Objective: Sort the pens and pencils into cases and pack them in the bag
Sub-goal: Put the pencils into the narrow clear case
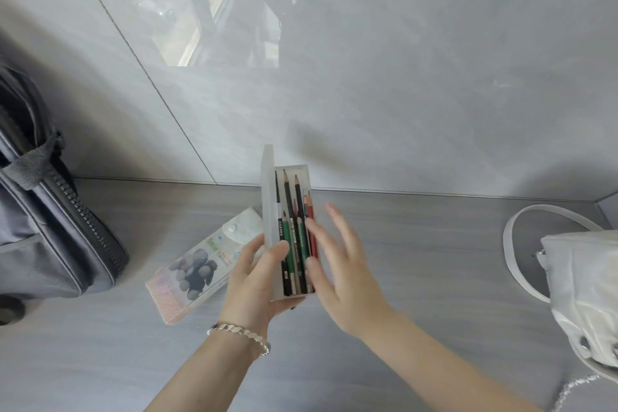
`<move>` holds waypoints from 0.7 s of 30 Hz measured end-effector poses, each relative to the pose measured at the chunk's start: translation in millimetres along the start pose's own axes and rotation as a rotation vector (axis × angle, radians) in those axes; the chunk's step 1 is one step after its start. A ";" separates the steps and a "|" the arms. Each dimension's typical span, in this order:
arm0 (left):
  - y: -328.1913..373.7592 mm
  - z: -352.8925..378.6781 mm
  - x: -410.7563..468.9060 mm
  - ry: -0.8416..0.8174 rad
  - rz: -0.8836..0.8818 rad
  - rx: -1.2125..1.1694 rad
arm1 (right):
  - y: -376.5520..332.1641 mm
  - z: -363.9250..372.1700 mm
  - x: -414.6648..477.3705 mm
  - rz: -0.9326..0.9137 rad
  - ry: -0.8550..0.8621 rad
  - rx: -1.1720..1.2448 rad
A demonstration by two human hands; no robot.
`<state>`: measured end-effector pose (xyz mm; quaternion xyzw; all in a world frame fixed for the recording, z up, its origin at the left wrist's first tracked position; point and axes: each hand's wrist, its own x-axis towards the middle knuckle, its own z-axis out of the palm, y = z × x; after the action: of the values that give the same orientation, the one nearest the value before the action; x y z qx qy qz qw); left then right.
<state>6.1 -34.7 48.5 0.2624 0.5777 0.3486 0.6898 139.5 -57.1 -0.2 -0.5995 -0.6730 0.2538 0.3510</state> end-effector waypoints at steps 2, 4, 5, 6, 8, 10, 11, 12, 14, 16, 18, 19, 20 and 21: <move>5.6 -10.2 6.6 0.054 0.001 0.007 | 16.8 -0.7 8.8 0.116 0.107 0.035; 8.6 -19.6 14.0 0.087 -0.014 0.009 | 38.5 4.5 19.5 0.301 0.049 -0.025; 10.1 -22.3 16.3 0.095 -0.022 0.012 | 47.0 8.2 25.1 0.398 -0.028 -0.048; 10.8 -26.2 18.6 0.100 -0.029 0.018 | 50.9 13.1 30.4 0.479 -0.113 -0.061; 11.2 -30.0 20.9 0.105 -0.041 0.032 | 51.2 25.4 38.7 0.550 -0.259 -0.104; 11.1 -33.7 22.1 0.127 -0.038 0.028 | 45.8 46.5 45.2 0.535 -0.353 -0.167; 11.3 -34.7 22.2 0.141 -0.039 0.017 | 41.7 58.3 46.4 0.533 -0.383 -0.186; 11.9 -35.3 22.0 0.148 -0.044 0.010 | 37.5 69.0 46.8 0.545 -0.400 -0.205; 13.9 -36.6 21.6 0.148 -0.048 0.011 | 31.9 85.9 46.8 0.585 -0.397 -0.249; 15.9 -38.5 20.7 0.154 -0.043 0.017 | 30.0 90.6 47.5 0.623 -0.376 -0.253; 16.7 -40.4 19.5 0.160 -0.035 0.025 | 33.6 83.8 48.5 0.664 -0.342 -0.141; 16.9 -41.5 19.1 0.157 -0.034 0.030 | 34.9 77.2 49.5 0.686 -0.306 -0.035; 16.5 -41.8 19.1 0.152 -0.037 0.031 | 36.3 68.1 51.3 0.701 -0.253 0.073; 15.7 -40.8 18.1 0.149 -0.046 0.027 | 37.0 56.3 52.4 0.690 -0.188 0.157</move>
<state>-35.0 -12.5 41.5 0.2315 0.6380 0.3434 0.6492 117.3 4.6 -54.8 -0.7367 -0.4389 0.4621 0.2262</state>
